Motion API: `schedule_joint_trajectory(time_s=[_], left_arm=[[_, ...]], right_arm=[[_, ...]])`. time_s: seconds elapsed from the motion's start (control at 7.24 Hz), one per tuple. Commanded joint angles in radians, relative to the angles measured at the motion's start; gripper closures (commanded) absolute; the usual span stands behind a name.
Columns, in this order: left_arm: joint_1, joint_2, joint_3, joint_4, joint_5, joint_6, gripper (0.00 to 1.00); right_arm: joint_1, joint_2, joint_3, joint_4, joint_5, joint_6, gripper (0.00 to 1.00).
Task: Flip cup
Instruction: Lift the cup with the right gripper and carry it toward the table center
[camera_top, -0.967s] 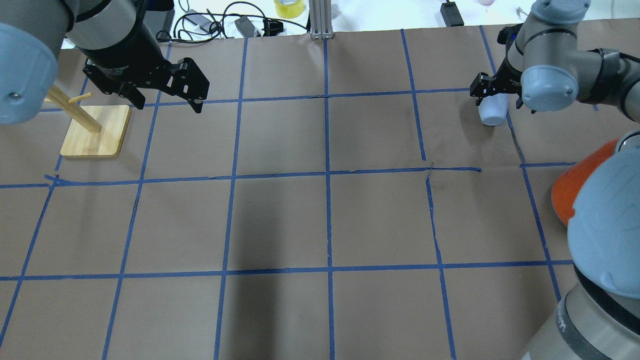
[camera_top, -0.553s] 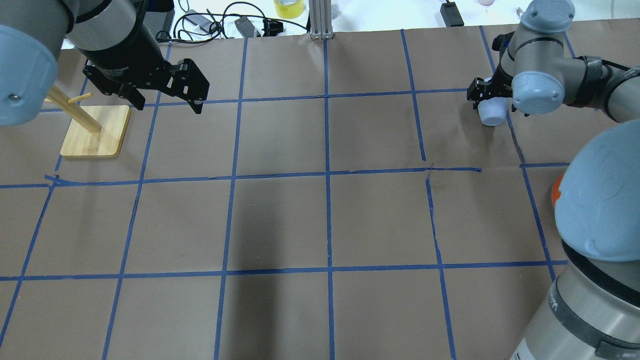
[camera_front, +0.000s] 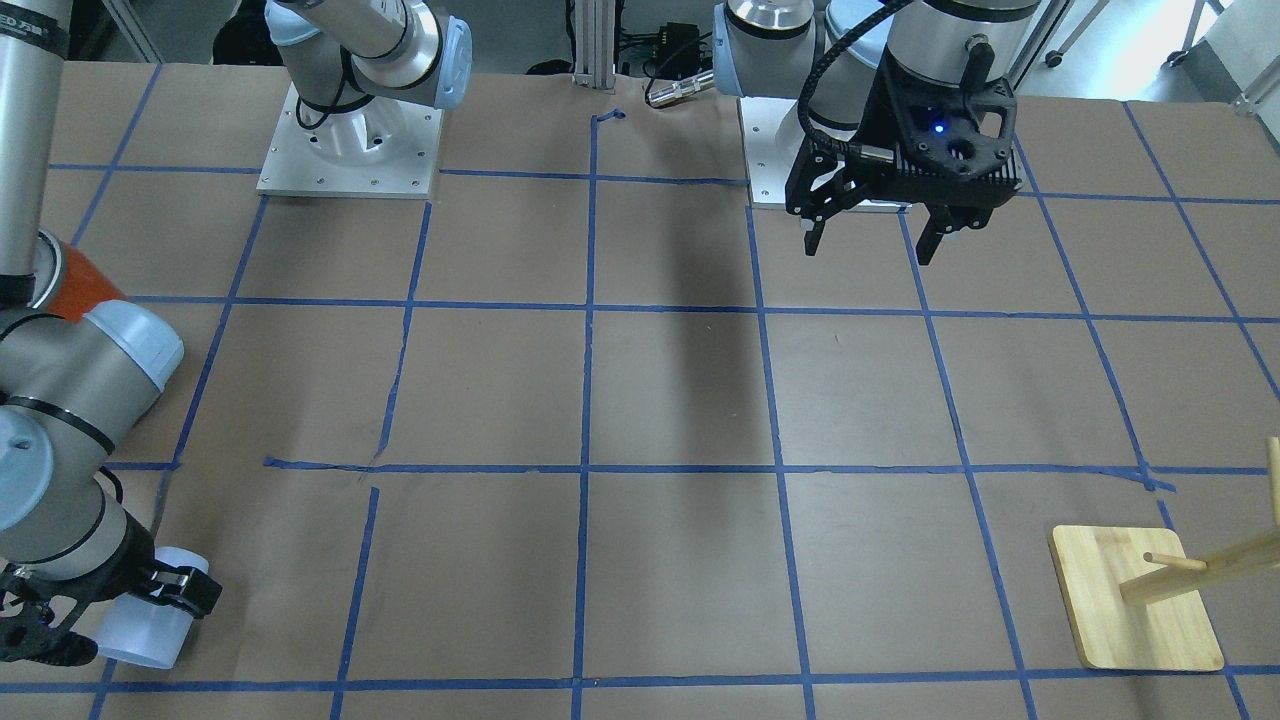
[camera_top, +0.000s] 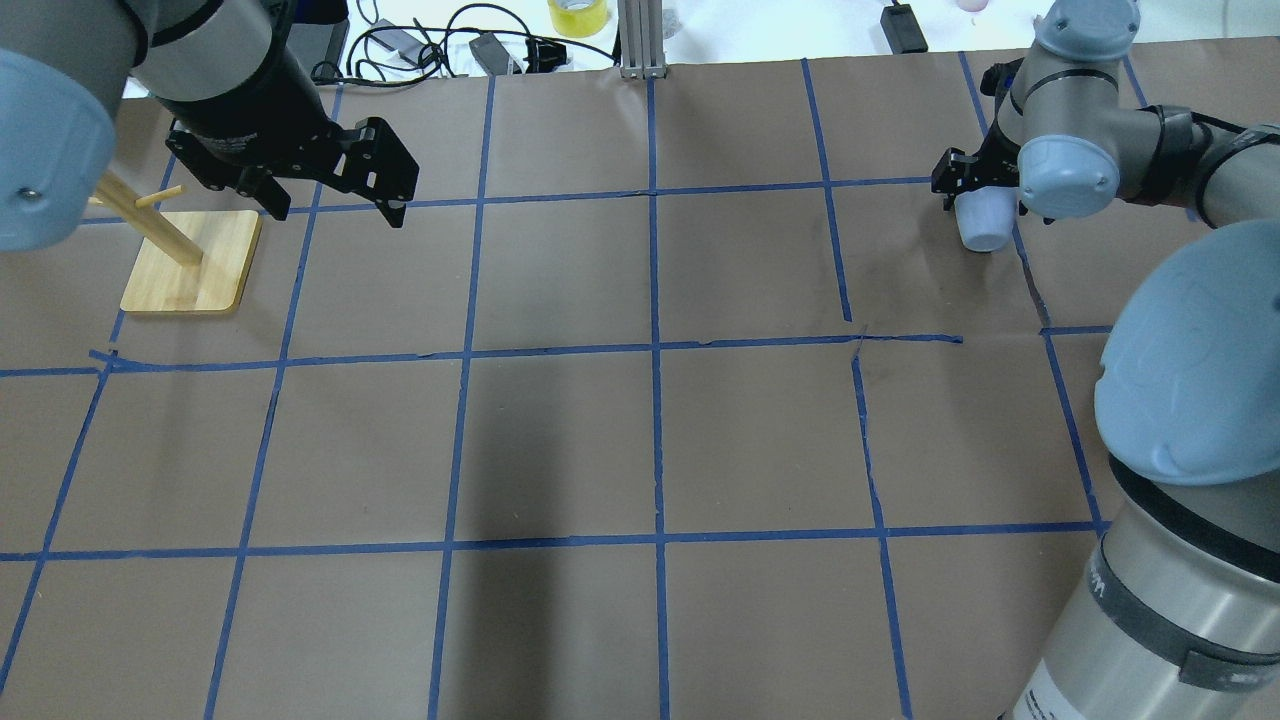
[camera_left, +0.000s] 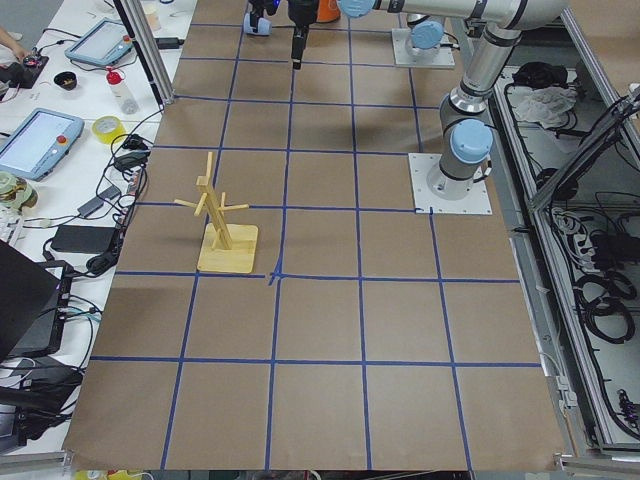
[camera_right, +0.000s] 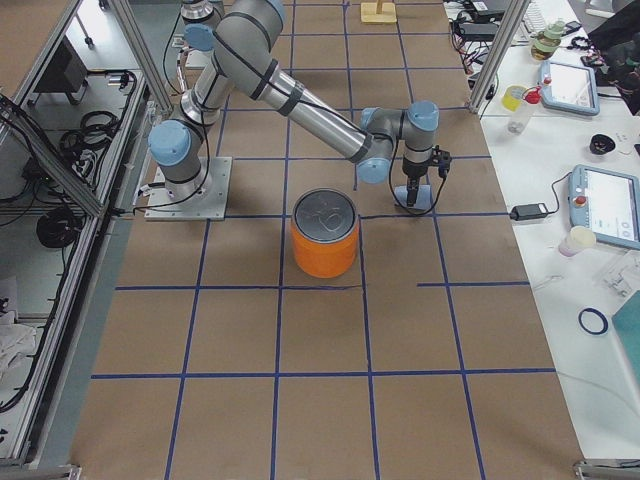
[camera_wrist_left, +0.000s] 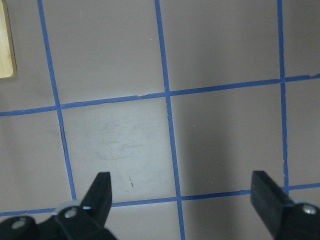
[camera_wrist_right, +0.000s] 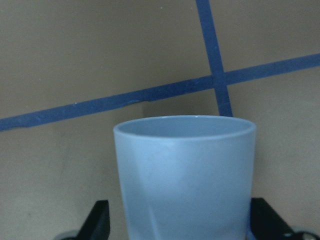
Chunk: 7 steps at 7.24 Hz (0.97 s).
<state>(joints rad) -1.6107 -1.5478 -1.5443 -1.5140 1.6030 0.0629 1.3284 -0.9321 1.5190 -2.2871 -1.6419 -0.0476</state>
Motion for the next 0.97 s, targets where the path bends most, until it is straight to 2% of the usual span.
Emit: schedule_joint_trajectory(time_s=[0.0,0.14,0.28,0.55,0.83], left_arm=[[0.0,0.0,0.0,0.0,0.0,0.0,0.0],[0.0,0.0,0.001,0.0,0.0,0.0,0.0],[0.0,0.0,0.0,0.0,0.0,0.0,0.0],[0.0,0.0,0.001,0.0,0.0,0.0,0.0],[0.001,0.0,0.001,0.0,0.0,0.0,0.0]], right_arm=[[0.0,0.007,0.007,0.0,0.002,0.0,0.15],[0.0,0.007,0.004,0.0,0.002,0.0,0.35],[0.0,0.006,-0.003,0.0,-0.002,-0.002,0.62],[0.006,-0.052,-0.011,0.017,0.011,-0.026,0.76],[0.072,-0.088,-0.014,0.014,0.048,-0.221,0.76]])
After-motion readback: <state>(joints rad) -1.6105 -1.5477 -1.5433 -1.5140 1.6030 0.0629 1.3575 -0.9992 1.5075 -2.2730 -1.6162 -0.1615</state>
